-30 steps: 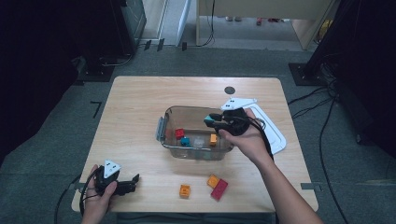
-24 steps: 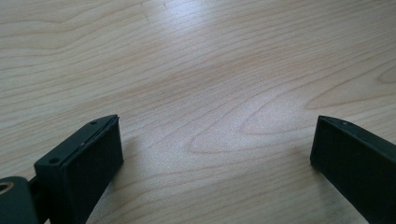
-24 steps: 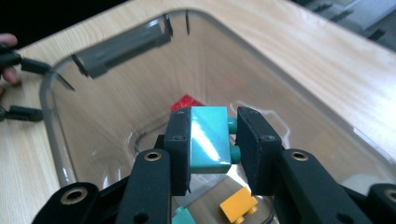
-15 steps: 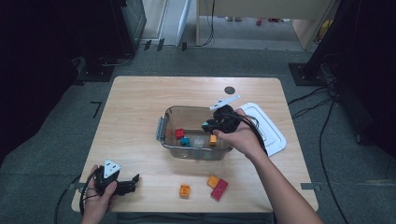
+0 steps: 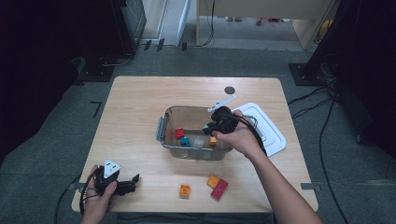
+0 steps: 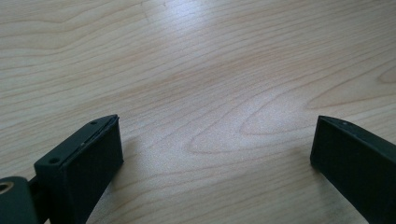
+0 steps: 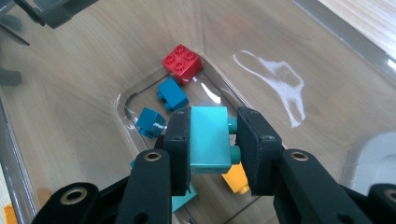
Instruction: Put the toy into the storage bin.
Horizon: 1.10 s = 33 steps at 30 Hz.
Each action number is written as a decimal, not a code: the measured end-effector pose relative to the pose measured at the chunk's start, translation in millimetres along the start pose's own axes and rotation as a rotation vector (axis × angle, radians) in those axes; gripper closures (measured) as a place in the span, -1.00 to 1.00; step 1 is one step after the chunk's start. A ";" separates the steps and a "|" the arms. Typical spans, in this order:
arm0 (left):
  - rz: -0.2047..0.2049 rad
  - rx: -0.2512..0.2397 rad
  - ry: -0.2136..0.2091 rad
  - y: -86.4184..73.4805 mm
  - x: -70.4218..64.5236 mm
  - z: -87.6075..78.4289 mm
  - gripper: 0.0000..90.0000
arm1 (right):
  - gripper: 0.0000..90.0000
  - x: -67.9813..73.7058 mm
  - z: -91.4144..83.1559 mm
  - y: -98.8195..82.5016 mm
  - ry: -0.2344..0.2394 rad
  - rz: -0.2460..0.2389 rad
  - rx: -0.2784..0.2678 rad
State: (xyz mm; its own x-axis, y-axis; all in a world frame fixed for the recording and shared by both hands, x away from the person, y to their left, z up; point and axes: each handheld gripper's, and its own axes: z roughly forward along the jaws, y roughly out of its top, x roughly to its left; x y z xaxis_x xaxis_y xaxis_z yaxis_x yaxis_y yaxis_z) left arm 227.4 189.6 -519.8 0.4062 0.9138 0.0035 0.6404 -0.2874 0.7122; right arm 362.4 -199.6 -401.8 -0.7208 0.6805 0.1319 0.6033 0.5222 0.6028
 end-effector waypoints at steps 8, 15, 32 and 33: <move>0.000 0.000 0.000 0.0 0.0 0.0 -0.95 | 0.50 0.9 0.7 -0.9 0.000 -0.004 0.002; 0.000 0.000 0.000 0.0 0.0 0.0 -0.95 | 0.31 0.6 -0.6 -1.1 0.003 -0.002 -0.011; 0.001 0.000 0.001 0.0 0.1 0.0 -0.95 | -0.59 9.7 -34.7 -13.2 0.041 -0.057 -0.216; -0.001 -0.002 0.001 0.0 0.0 0.1 -0.95 | -0.59 13.3 -42.8 -17.8 0.047 -0.071 -0.242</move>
State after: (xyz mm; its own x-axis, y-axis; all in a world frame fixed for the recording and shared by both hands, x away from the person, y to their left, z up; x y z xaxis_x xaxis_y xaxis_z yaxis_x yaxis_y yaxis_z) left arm 227.5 189.5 -519.9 0.4054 0.9141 0.0035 0.6393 -0.2863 0.7137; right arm 327.5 -221.8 -377.1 -0.7771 0.6187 0.1154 0.4551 0.4257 0.7821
